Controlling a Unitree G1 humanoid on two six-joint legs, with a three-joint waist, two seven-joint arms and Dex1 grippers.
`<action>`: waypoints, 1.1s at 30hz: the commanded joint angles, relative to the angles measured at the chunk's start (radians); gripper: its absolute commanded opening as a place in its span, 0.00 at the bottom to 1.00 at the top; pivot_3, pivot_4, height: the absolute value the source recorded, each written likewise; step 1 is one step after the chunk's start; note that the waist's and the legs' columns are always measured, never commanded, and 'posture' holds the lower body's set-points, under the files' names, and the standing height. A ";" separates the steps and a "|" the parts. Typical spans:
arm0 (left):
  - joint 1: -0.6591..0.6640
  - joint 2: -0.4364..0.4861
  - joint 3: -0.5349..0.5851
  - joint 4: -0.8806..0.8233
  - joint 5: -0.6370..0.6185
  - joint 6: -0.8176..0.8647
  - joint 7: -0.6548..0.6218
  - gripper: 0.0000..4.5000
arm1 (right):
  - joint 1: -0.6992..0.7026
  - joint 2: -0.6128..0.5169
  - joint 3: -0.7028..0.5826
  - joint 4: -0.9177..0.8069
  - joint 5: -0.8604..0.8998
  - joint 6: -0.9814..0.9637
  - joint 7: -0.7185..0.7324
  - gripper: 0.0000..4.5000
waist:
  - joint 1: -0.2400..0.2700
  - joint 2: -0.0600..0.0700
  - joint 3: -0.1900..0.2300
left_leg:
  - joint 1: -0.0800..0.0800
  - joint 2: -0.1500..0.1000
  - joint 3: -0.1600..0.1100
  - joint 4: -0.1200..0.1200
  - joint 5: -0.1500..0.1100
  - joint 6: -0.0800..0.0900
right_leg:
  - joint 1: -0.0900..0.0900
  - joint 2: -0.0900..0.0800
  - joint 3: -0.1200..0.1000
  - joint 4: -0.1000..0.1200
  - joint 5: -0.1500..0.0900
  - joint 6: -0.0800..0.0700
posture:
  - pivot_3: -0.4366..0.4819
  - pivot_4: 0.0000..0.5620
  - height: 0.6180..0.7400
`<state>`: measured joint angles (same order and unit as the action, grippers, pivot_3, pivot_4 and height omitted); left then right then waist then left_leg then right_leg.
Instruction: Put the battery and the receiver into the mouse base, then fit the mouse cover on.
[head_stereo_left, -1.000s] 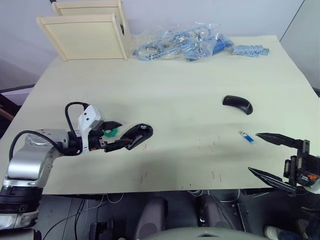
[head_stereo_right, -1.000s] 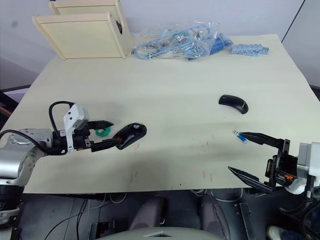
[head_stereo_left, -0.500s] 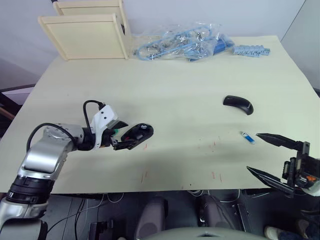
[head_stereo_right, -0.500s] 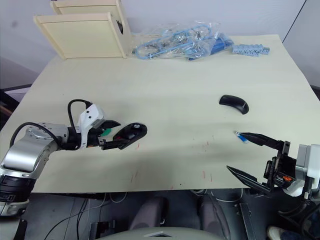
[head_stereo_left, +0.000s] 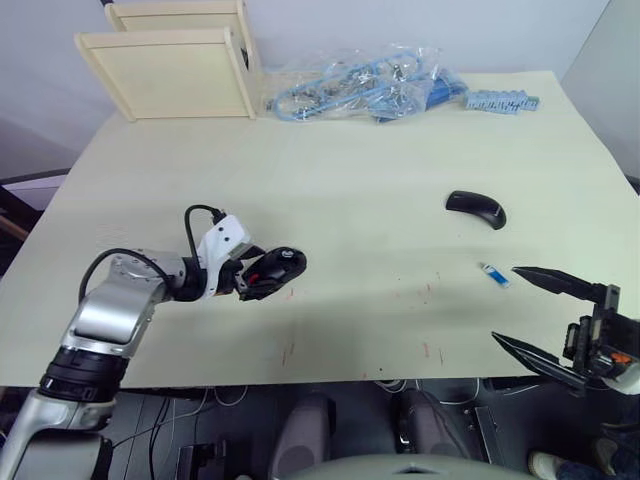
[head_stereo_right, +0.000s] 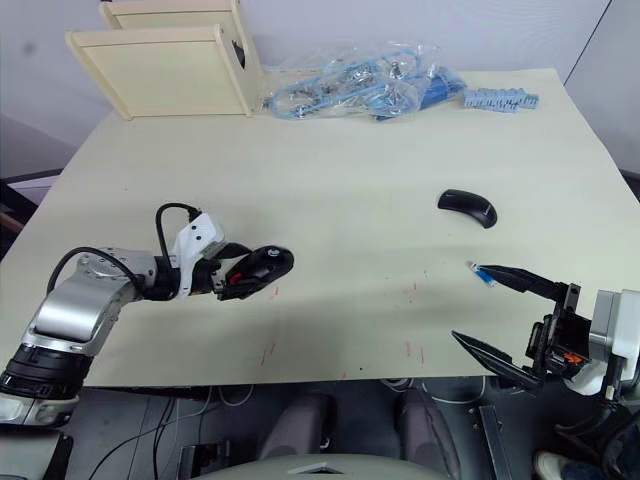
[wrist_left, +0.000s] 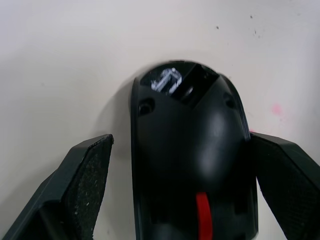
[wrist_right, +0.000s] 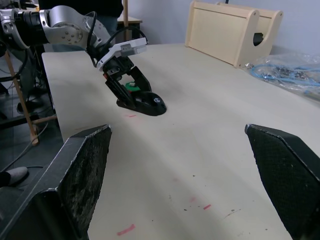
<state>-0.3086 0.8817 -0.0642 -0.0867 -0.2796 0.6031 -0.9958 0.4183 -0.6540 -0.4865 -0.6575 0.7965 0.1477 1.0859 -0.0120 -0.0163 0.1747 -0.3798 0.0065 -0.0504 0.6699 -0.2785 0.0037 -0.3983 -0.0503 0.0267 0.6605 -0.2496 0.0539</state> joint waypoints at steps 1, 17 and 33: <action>-0.018 -0.012 -0.002 0.003 0.022 -0.021 0.018 0.98 | 0.004 0.003 -0.008 -0.036 0.014 -0.017 -0.003 1.00 | 0.000 0.000 0.000 | 0.000 0.000 0.000 0.000 0.000 0.000 | 0.000 0.000 0.000 0.000 0.000 0.000 | 0.48 0.27 1.00; -0.011 -0.042 -0.001 -0.003 0.045 -0.025 0.044 0.98 | 0.011 0.003 -0.008 -0.042 0.014 -0.017 -0.009 1.00 | 0.000 0.000 0.000 | 0.000 0.000 0.000 0.000 0.000 0.000 | 0.000 0.000 0.000 0.000 0.000 0.000 | 0.48 0.27 1.00; -0.024 -0.049 -0.018 -0.009 0.048 -0.025 0.037 0.87 | 0.006 0.001 -0.002 -0.045 0.013 -0.012 -0.014 1.00 | 0.000 0.000 0.000 | 0.000 0.000 0.000 0.000 0.000 0.000 | 0.000 0.000 0.000 0.000 0.000 0.000 | 0.48 0.27 1.00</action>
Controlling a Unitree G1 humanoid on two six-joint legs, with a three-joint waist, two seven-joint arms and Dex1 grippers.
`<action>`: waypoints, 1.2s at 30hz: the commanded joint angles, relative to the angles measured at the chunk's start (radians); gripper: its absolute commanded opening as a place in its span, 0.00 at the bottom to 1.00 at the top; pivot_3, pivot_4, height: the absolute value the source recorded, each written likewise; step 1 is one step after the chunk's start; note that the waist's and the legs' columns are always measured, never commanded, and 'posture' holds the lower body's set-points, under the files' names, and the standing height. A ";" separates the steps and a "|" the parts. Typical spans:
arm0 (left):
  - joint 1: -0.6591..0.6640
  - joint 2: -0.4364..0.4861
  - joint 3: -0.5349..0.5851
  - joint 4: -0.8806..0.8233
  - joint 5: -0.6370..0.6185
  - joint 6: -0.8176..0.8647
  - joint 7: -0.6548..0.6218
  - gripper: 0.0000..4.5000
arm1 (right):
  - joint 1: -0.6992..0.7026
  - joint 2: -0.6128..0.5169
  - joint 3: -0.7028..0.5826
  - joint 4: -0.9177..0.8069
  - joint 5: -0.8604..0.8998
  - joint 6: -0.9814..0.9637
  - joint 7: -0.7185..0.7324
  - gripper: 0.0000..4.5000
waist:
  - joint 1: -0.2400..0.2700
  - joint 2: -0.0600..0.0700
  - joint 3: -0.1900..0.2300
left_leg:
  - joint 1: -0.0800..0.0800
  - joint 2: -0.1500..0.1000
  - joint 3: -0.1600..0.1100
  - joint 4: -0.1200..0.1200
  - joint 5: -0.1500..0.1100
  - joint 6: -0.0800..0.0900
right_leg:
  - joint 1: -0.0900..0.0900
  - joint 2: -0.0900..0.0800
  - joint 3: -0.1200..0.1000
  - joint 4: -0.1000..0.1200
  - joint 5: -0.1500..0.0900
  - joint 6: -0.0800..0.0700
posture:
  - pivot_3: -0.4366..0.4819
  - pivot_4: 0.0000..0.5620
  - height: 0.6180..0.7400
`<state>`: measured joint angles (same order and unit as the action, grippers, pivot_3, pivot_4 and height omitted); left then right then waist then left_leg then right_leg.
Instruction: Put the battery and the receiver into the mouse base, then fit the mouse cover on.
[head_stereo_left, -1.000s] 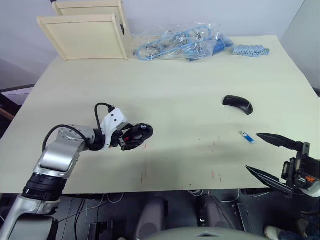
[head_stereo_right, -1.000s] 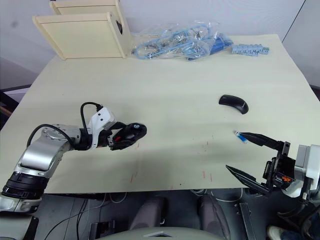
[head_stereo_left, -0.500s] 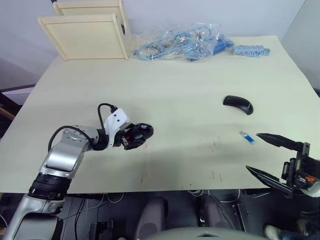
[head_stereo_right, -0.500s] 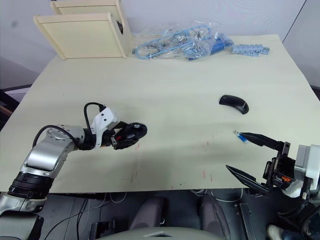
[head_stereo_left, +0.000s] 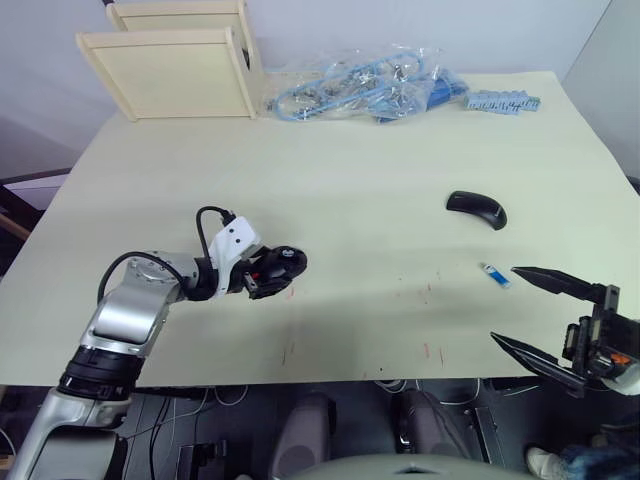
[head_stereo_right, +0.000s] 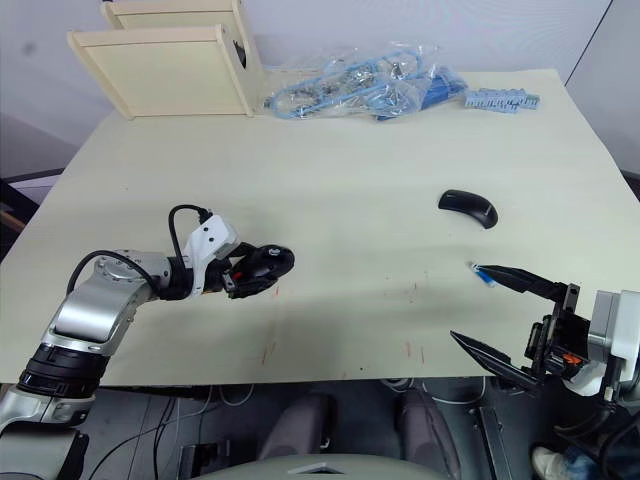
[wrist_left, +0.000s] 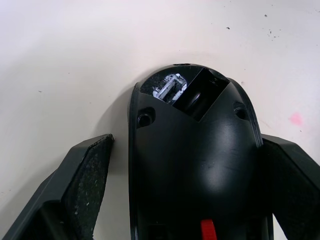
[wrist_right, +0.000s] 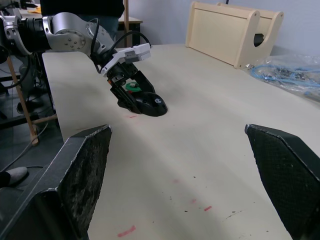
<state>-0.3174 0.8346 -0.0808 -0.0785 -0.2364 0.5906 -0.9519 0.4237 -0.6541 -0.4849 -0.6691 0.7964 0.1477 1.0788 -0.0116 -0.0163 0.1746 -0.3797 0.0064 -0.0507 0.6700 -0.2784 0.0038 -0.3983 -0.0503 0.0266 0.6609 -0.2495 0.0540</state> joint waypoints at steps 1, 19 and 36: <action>-0.016 0.000 -0.001 -0.016 0.003 -0.019 -0.013 0.83 | 0.001 0.001 -0.003 -0.032 0.013 -0.012 -0.007 1.00 | 0.000 0.000 0.000 | 0.000 0.000 0.000 0.000 0.000 0.000 | 0.000 0.000 0.000 0.000 0.000 0.000 | 0.48 0.27 1.00; -0.055 0.049 -0.047 -0.121 -0.028 -0.130 -0.268 0.66 | 0.004 -0.017 -0.009 -0.023 0.018 0.027 -0.041 1.00 | 0.000 0.000 0.000 | 0.000 0.000 0.000 0.000 0.000 0.000 | 0.000 0.000 0.000 0.000 0.000 0.000 | 0.48 0.27 1.00; -0.234 -0.025 -0.276 -0.292 0.085 0.028 -0.220 0.66 | 0.039 -0.073 -0.052 -0.037 0.038 0.072 -0.029 1.00 | -0.001 0.000 0.000 | -0.001 0.000 0.000 0.001 0.000 0.000 | 0.000 0.001 0.000 0.000 0.000 0.000 | 0.48 0.27 1.00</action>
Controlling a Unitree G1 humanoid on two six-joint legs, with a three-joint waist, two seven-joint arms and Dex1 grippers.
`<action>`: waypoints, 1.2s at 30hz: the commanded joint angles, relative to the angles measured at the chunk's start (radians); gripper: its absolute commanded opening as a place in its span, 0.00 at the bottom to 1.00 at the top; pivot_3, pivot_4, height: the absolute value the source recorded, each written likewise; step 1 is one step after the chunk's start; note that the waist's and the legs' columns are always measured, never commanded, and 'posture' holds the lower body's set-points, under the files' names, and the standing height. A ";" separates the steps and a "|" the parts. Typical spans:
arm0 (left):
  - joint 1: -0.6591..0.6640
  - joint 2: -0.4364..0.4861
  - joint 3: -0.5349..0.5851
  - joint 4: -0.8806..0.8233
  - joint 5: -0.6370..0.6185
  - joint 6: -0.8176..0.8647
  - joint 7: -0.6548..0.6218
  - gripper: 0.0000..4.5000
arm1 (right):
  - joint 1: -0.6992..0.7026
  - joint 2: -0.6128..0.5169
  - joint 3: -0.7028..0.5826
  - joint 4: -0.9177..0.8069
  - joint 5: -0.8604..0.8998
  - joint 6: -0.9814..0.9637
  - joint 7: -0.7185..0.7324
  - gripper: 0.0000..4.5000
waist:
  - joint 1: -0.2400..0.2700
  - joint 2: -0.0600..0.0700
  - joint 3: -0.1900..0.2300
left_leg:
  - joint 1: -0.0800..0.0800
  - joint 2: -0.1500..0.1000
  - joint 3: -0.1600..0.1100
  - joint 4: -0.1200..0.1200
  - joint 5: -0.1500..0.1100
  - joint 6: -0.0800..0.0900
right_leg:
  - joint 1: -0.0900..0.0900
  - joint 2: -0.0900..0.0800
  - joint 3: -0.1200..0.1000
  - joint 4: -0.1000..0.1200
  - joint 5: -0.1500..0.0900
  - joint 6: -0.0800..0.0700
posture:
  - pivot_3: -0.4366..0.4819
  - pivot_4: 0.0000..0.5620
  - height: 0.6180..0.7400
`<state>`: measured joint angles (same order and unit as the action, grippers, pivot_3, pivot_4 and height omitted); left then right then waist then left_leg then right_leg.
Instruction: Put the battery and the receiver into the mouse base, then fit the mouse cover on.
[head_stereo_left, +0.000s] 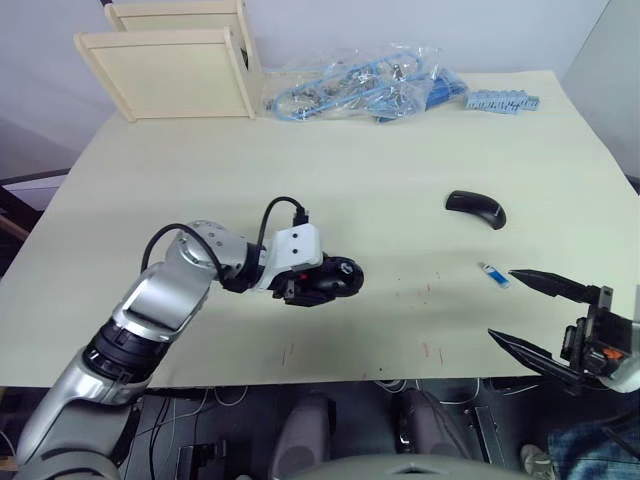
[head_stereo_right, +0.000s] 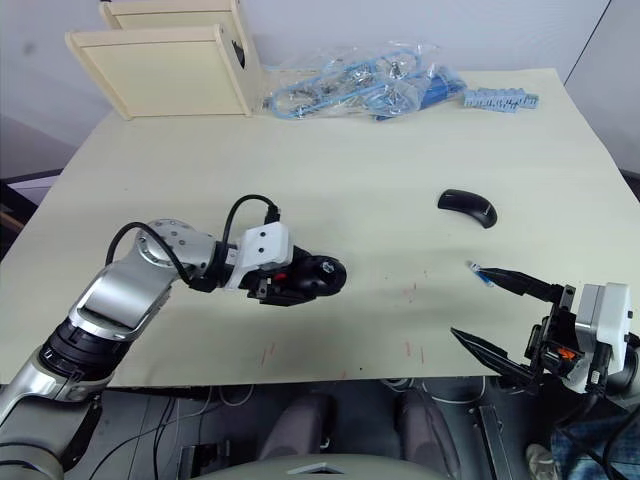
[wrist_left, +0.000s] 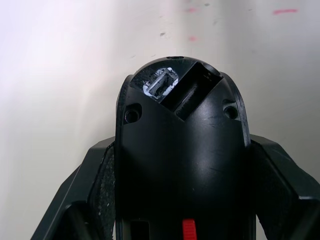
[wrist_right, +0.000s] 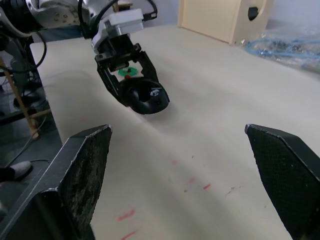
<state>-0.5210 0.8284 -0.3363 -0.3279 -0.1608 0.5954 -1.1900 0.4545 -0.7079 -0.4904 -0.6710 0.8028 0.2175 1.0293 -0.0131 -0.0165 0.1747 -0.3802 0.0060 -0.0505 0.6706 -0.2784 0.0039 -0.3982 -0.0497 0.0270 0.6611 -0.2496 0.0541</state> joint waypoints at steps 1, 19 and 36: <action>-0.034 -0.027 -0.027 -0.043 0.008 0.045 0.023 0.66 | 0.012 -0.023 -0.051 -0.034 0.036 0.004 0.025 1.00 | 0.001 0.000 0.000 | 0.000 0.000 0.000 0.000 0.000 0.000 | 0.000 0.000 0.000 0.000 0.000 0.000 | 0.48 0.27 1.00; 0.020 -0.090 -0.110 -0.071 0.044 0.081 0.091 0.66 | 0.074 -0.025 -0.073 -0.071 0.060 0.017 0.036 1.00 | 0.000 0.000 0.000 | 0.000 0.000 0.000 0.000 0.000 0.000 | 0.000 0.000 0.000 0.000 0.000 0.000 | 0.48 0.27 1.00; 0.071 -0.084 -0.189 0.021 0.146 0.043 0.120 0.66 | 0.014 -0.085 -0.055 -0.058 0.015 0.100 -0.041 1.00 | 0.001 0.002 -0.004 | 0.001 0.000 0.000 0.000 0.000 0.000 | 0.002 0.000 0.000 0.000 0.000 0.000 | 0.48 0.27 1.00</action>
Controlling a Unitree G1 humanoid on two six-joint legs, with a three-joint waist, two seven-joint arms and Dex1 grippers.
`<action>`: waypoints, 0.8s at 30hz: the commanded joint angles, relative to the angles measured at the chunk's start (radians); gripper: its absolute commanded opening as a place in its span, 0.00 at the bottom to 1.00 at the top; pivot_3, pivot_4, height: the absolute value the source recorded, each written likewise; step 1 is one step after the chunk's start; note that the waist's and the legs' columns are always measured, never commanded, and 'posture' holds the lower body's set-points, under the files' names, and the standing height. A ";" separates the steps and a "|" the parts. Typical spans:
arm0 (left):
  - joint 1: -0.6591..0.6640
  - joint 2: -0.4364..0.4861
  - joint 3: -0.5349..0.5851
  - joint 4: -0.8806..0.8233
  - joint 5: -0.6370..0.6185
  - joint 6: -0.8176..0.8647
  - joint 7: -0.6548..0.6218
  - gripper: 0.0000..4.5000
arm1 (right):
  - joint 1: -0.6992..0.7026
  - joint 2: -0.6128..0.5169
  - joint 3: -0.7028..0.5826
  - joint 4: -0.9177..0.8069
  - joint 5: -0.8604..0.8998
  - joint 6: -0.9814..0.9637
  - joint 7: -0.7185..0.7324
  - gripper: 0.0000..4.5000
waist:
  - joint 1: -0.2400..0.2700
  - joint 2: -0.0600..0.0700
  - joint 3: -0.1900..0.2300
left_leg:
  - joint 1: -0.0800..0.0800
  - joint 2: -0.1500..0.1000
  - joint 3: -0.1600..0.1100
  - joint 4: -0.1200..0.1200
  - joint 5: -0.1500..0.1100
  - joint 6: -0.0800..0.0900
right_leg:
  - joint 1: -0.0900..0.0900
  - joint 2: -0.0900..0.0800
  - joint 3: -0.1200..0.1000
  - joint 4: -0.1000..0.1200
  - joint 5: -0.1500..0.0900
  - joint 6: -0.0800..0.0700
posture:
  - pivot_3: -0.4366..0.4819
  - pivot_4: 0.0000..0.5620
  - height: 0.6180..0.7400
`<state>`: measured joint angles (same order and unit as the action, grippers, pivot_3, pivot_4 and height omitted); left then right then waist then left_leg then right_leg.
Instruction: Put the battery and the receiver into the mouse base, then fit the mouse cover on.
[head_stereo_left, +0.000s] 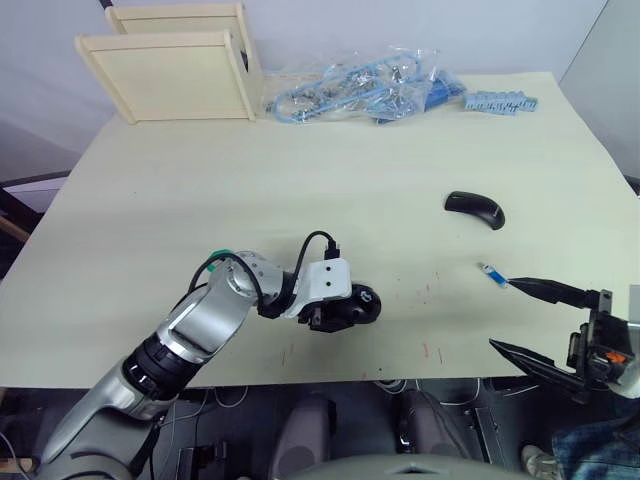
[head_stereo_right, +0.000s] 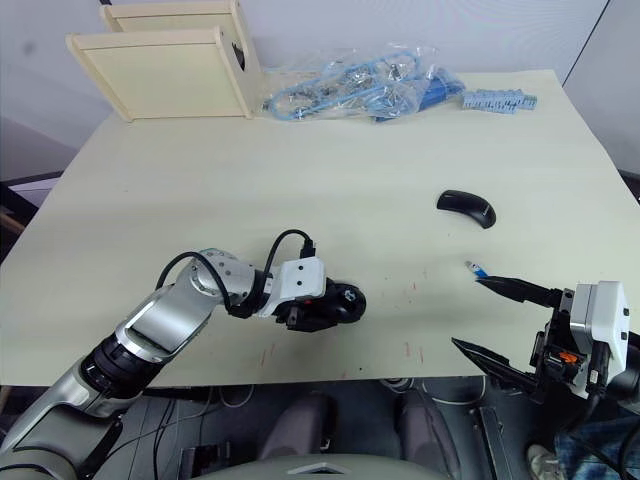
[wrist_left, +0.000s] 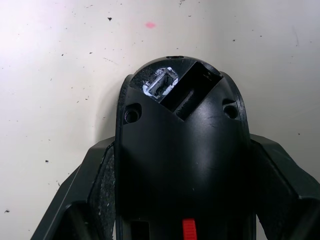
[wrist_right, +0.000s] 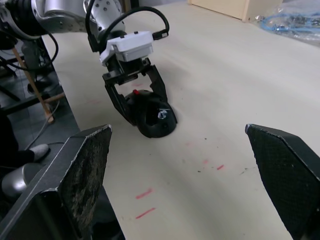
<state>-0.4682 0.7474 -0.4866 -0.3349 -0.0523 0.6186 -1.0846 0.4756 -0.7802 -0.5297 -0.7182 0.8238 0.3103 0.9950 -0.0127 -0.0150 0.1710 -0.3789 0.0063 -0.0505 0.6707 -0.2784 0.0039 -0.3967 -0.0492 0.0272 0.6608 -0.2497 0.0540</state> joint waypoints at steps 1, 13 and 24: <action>0.018 -0.006 -0.038 0.027 0.038 0.022 0.016 0.66 | -0.011 -0.015 -0.017 -0.010 -0.006 0.016 -0.013 1.00 | 0.002 0.001 -0.001 | 0.000 0.000 0.000 0.000 0.000 0.000 | 0.000 0.000 0.000 0.000 0.000 0.000 | 0.48 0.27 1.00; 0.023 -0.027 -0.026 0.018 0.044 0.030 0.026 0.66 | -0.227 -0.223 0.035 0.020 -0.003 0.506 -0.373 1.00 | 0.005 0.003 -0.005 | -0.001 -0.001 -0.001 0.000 0.000 0.000 | 0.000 -0.001 0.000 -0.001 0.000 0.000 | 0.48 0.27 1.00; 0.035 -0.035 -0.014 -0.006 0.033 0.050 0.038 0.66 | -0.367 -0.085 0.247 0.223 -0.208 0.448 -0.455 1.00 | 0.005 0.003 -0.006 | -0.001 -0.001 0.000 0.000 0.000 0.000 | 0.000 -0.001 0.000 -0.001 0.000 0.001 | 0.48 0.27 1.00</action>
<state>-0.4504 0.7139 -0.4745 -0.3462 -0.0402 0.6513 -1.0631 0.1266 -0.8802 -0.2847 -0.5036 0.6450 0.7933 0.5562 -0.0080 -0.0120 0.1653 -0.3797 0.0054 -0.0510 0.6709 -0.2783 0.0040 -0.3965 -0.0499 0.0267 0.6595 -0.2499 0.0546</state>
